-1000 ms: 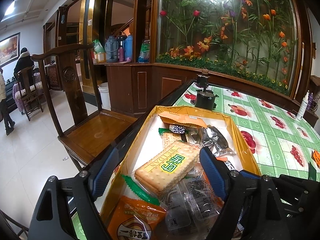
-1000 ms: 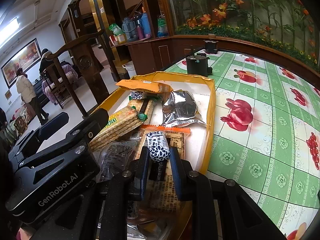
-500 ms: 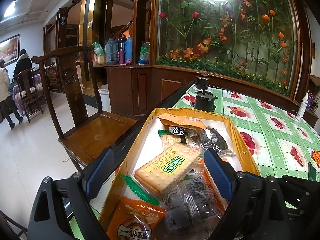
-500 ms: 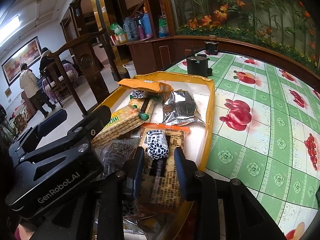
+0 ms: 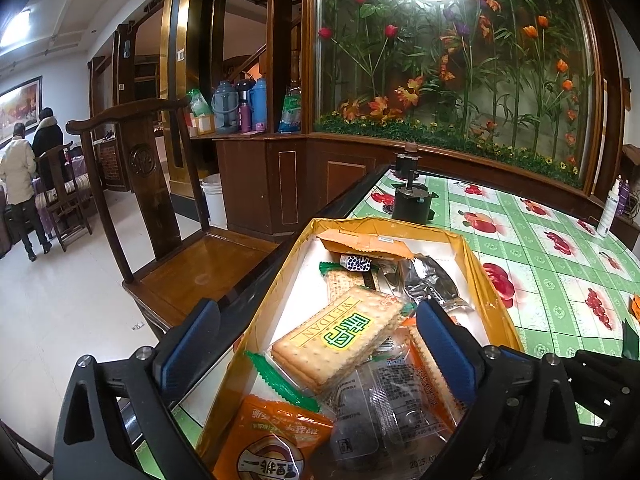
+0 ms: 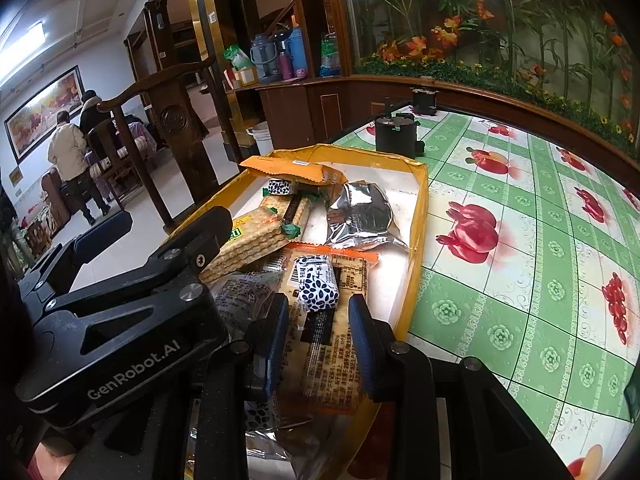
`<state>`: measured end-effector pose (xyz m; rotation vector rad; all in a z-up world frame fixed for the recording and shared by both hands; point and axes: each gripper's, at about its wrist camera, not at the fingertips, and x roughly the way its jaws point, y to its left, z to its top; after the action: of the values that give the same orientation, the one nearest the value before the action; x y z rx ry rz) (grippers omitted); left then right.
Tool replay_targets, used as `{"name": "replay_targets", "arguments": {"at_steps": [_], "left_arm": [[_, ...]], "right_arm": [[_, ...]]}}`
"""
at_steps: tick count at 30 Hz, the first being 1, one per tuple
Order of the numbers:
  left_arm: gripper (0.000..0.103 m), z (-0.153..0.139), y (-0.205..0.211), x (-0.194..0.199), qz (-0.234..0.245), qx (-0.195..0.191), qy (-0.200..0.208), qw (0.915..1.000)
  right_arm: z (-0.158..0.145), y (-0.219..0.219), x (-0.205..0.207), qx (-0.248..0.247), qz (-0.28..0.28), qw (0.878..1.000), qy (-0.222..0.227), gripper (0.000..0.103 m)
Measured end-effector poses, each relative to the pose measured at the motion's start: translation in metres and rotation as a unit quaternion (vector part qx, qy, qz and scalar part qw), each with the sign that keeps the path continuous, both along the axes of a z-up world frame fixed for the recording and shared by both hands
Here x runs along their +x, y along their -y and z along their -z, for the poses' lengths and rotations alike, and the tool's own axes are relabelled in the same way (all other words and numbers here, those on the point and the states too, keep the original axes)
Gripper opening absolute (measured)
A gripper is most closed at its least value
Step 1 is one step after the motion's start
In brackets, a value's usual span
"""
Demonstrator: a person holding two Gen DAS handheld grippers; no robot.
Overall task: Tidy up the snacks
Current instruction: 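Open both tools to release the cracker pack and patterned packet into the tray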
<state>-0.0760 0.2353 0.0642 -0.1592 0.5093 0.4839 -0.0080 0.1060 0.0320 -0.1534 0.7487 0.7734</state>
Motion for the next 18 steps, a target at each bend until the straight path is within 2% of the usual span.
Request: {"name": "replay_targets", "arguments": {"at_steps": [18], "left_arm": [[0.1, 0.0, -0.009, 0.003, -0.004, 0.008, -0.001, 1.0]], "right_arm": [[-0.004, 0.009, -0.01, 0.004, -0.007, 1.0, 0.006, 0.035]]}}
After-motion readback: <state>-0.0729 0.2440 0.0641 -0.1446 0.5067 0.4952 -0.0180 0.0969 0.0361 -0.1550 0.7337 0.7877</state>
